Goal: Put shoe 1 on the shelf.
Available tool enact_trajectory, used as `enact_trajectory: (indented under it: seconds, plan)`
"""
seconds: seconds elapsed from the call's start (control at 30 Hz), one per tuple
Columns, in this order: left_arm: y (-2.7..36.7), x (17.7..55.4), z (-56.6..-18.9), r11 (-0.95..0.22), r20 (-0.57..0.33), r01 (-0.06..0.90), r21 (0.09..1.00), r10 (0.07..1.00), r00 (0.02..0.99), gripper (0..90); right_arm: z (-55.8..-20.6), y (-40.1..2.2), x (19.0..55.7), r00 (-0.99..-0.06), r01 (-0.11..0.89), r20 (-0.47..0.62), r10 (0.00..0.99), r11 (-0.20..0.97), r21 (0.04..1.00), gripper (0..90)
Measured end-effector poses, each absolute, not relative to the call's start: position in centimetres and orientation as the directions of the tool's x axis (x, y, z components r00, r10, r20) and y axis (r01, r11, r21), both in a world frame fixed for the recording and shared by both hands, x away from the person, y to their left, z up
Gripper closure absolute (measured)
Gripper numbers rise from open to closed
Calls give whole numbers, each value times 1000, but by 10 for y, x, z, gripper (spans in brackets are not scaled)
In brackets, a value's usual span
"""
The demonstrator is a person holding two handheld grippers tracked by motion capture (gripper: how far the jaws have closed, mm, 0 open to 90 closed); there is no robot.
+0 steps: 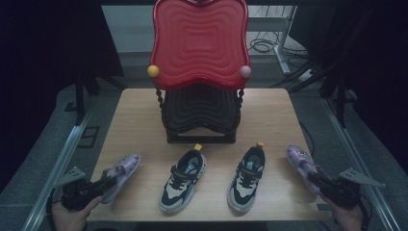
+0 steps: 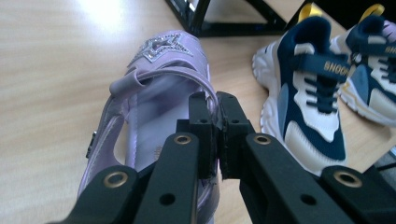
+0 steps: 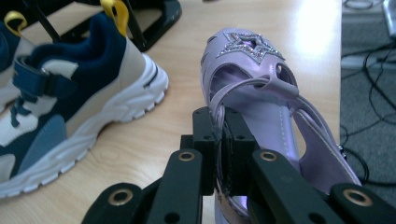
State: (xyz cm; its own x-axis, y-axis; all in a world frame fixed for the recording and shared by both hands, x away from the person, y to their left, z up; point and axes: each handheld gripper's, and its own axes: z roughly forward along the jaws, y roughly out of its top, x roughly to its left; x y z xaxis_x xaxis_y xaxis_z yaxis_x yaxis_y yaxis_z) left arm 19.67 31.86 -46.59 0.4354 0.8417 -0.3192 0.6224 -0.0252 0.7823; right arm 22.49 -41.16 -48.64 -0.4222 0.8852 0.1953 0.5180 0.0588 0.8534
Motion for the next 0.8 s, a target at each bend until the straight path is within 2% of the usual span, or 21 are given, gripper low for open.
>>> enact_trajectory:
  seconds: [0.4, 0.8]
  plan:
    - [313, 217, -445, -14, -307, 560, 828, 824, 476, 865, -466, -402, 221, -407, 440, 232, 883, -32, 897, 859]
    - [309, 224, -437, -2, -306, 538, 843, 821, 482, 865, -456, -389, 227, -435, 416, 236, 869, -38, 909, 859]
